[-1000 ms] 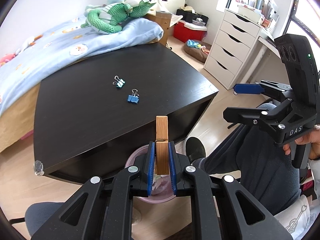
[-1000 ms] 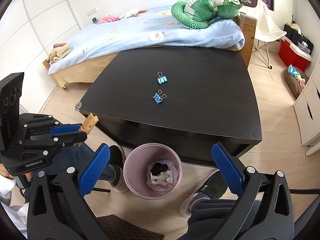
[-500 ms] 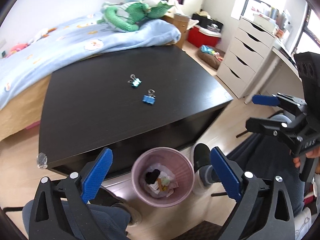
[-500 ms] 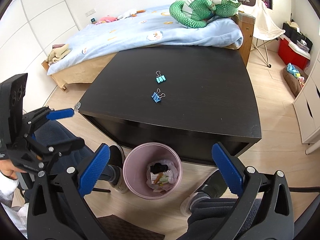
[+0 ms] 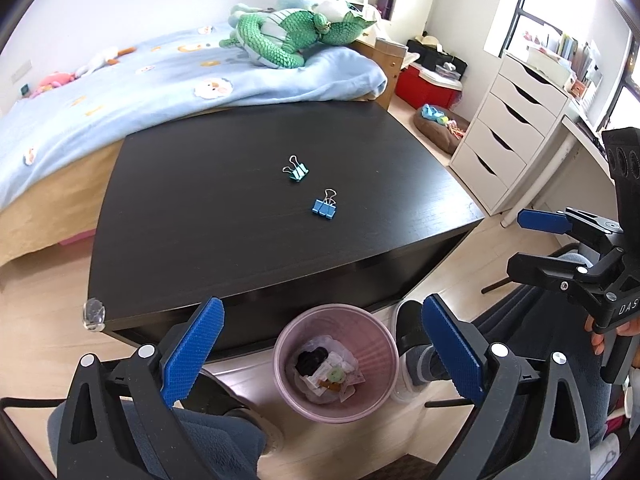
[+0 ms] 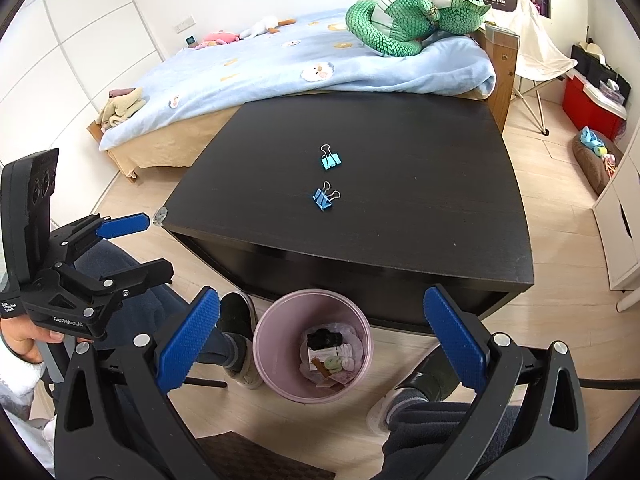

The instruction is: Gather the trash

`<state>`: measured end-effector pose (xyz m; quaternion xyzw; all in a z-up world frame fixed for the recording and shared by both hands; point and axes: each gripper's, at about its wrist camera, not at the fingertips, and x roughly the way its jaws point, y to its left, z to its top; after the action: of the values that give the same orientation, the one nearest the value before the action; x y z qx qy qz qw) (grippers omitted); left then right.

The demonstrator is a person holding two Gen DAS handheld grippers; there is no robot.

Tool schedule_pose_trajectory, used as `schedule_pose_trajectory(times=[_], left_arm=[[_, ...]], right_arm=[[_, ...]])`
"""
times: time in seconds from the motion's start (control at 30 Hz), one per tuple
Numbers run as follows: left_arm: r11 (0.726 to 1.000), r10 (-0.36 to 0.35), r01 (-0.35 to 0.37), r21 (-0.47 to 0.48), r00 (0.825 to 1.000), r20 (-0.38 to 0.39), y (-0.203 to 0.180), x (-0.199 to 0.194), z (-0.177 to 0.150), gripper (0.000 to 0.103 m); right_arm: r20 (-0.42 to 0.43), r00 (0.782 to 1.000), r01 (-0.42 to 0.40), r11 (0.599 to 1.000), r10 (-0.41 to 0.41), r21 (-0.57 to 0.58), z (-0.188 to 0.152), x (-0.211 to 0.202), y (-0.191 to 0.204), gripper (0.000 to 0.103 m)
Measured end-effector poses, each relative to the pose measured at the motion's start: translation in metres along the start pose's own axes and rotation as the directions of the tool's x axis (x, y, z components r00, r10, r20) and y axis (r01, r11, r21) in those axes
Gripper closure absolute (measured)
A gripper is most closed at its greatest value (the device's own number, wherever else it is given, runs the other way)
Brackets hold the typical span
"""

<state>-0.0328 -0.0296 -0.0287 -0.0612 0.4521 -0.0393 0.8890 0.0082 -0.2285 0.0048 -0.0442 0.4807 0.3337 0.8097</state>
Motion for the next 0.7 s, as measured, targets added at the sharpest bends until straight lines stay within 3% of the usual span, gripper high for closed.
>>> schedule_pose_trajectory(times=[0.7], left_arm=[[0.999, -0.013, 0.015, -0.049, 0.999, 0.045, 0.030, 0.003, 0.026, 0.008]], right_arm=[[-0.030, 0.999, -0.036, 0.997, 0.034, -0.062, 0.067, 0.046, 0.004, 0.003]])
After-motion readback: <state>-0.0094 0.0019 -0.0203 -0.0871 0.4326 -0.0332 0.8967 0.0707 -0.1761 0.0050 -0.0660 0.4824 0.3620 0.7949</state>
